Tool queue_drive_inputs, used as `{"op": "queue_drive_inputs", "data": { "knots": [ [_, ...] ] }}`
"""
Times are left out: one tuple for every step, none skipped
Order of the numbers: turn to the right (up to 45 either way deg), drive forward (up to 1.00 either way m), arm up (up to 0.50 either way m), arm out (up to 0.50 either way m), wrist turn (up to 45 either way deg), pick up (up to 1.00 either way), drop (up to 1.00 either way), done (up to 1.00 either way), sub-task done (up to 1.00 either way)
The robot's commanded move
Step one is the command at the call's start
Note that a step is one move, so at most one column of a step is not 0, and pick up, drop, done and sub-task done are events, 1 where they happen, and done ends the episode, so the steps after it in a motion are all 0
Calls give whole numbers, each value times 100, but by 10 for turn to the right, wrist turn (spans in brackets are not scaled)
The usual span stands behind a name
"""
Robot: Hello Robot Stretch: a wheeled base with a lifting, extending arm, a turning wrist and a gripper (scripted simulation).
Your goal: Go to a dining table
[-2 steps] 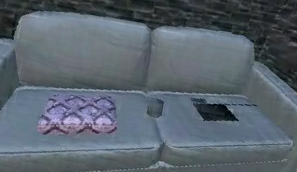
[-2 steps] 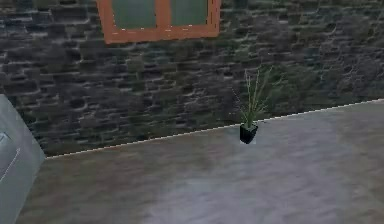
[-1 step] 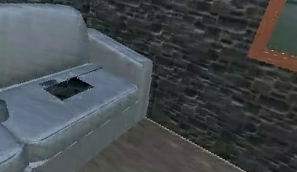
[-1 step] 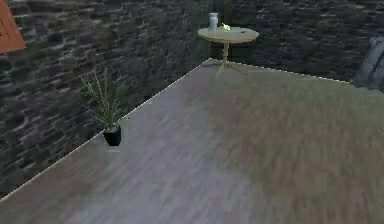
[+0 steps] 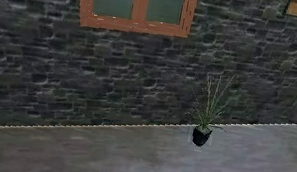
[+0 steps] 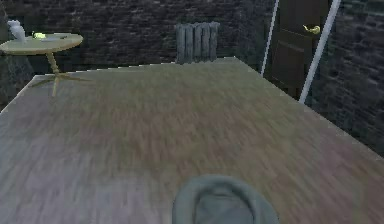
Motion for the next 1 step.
{"op": "queue_drive_inputs", "data": {
  "knots": [
    [150,0,0,0,0,0,0,0,0]
  ]
}}
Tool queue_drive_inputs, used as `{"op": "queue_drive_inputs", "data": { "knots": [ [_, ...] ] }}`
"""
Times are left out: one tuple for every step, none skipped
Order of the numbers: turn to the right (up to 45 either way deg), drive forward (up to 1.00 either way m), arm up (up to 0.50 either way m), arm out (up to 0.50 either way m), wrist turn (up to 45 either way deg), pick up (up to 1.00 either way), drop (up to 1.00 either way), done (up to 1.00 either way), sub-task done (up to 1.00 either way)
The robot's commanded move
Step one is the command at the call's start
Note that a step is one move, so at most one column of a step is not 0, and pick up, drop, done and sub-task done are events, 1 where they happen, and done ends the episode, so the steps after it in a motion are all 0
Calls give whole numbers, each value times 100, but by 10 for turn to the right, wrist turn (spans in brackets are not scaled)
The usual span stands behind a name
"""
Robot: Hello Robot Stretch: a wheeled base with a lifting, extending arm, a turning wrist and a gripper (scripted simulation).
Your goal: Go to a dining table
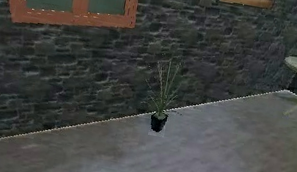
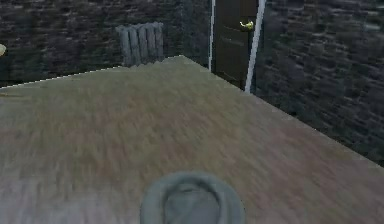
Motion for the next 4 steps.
{"op": "queue_drive_inputs", "data": {
  "knots": [
    [0,45,0,0,0,0,0,0,0],
    [450,0,0,0,0,0,0,0,0],
    [90,0,0,0,0,0,0,0,0],
    [0,100,0,0,0,0,0,0,0]
  ]
}}
